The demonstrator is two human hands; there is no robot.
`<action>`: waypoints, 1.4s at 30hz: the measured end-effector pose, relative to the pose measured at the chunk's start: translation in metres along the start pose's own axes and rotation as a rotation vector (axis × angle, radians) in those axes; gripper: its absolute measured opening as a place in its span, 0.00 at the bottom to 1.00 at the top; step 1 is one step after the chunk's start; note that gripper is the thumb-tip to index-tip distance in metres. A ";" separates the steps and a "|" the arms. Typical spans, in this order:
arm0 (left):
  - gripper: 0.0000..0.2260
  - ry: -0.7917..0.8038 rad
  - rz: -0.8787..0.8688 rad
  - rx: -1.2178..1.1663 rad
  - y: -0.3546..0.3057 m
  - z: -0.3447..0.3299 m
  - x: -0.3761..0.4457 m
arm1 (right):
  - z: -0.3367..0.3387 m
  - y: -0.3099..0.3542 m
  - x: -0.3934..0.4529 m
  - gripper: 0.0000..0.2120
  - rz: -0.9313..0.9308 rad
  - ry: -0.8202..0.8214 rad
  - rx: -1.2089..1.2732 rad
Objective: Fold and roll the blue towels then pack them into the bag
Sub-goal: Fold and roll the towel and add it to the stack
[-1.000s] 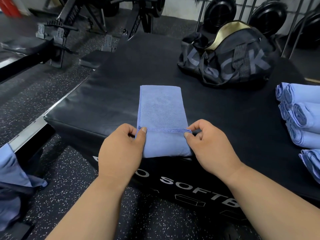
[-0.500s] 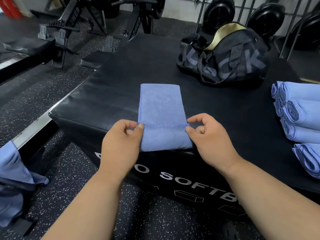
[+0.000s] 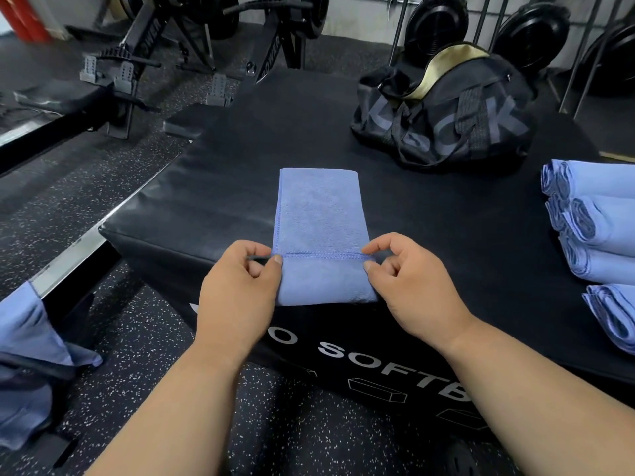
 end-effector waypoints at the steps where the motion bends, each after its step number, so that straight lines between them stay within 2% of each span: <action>1: 0.05 -0.008 0.002 0.019 0.000 0.000 -0.001 | 0.000 -0.001 0.000 0.07 0.004 0.002 -0.014; 3: 0.09 -0.083 -0.041 0.087 -0.001 0.002 -0.001 | -0.001 -0.001 0.001 0.07 0.014 -0.006 -0.026; 6: 0.06 -0.160 -0.276 0.238 -0.003 0.008 0.003 | -0.001 -0.001 0.001 0.08 0.055 -0.035 -0.038; 8: 0.10 -0.088 -0.435 0.305 0.001 0.010 0.009 | -0.001 0.000 -0.001 0.11 0.101 -0.038 -0.048; 10: 0.15 0.021 -0.519 0.359 0.008 0.014 0.015 | 0.001 0.000 -0.003 0.11 0.129 0.011 -0.084; 12: 0.22 0.157 -0.513 0.374 0.016 0.020 0.019 | 0.006 -0.002 -0.007 0.11 0.134 0.085 -0.151; 14: 0.29 0.281 -0.492 0.429 0.023 0.027 0.019 | 0.013 -0.003 -0.013 0.16 0.172 0.149 -0.243; 16: 0.35 0.333 -0.520 0.553 0.028 0.029 0.015 | 0.019 -0.006 -0.017 0.25 0.211 0.214 -0.336; 18: 0.37 0.307 -0.545 0.611 0.030 0.026 0.012 | 0.020 -0.008 -0.016 0.30 0.215 0.242 -0.373; 22: 0.26 0.188 -0.559 0.546 0.031 0.022 0.012 | 0.017 -0.008 -0.014 0.26 0.244 0.185 -0.343; 27: 0.16 0.211 -0.533 0.368 0.022 0.023 0.012 | 0.020 -0.001 -0.017 0.18 0.196 0.187 -0.159; 30: 0.11 0.205 -0.554 0.259 0.019 0.020 0.015 | 0.020 0.003 -0.015 0.20 0.210 0.211 -0.136; 31: 0.10 0.210 -0.540 0.226 0.018 0.019 0.016 | 0.019 0.003 -0.013 0.21 0.221 0.225 -0.153; 33: 0.12 0.223 -0.501 0.181 0.017 0.018 0.017 | 0.018 0.002 -0.010 0.16 0.214 0.223 -0.131; 37: 0.23 0.261 -0.422 0.127 0.016 0.019 0.017 | 0.017 0.004 -0.004 0.04 0.083 0.215 0.148; 39: 0.25 0.281 -0.361 0.097 0.014 0.020 0.015 | 0.015 0.003 -0.001 0.05 0.065 0.167 0.200; 42: 0.25 0.274 -0.304 0.108 0.009 0.019 0.012 | 0.012 0.001 0.003 0.12 0.022 0.079 0.251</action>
Point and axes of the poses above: each hand's wrist, its own x-axis towards the middle knuckle, its own z-axis out of the back of the hand, y = z × x, the point moved 1 cm from there along x, towards the middle knuckle, and after that the axes turned 15 degrees about x, right-handed, at the moved point
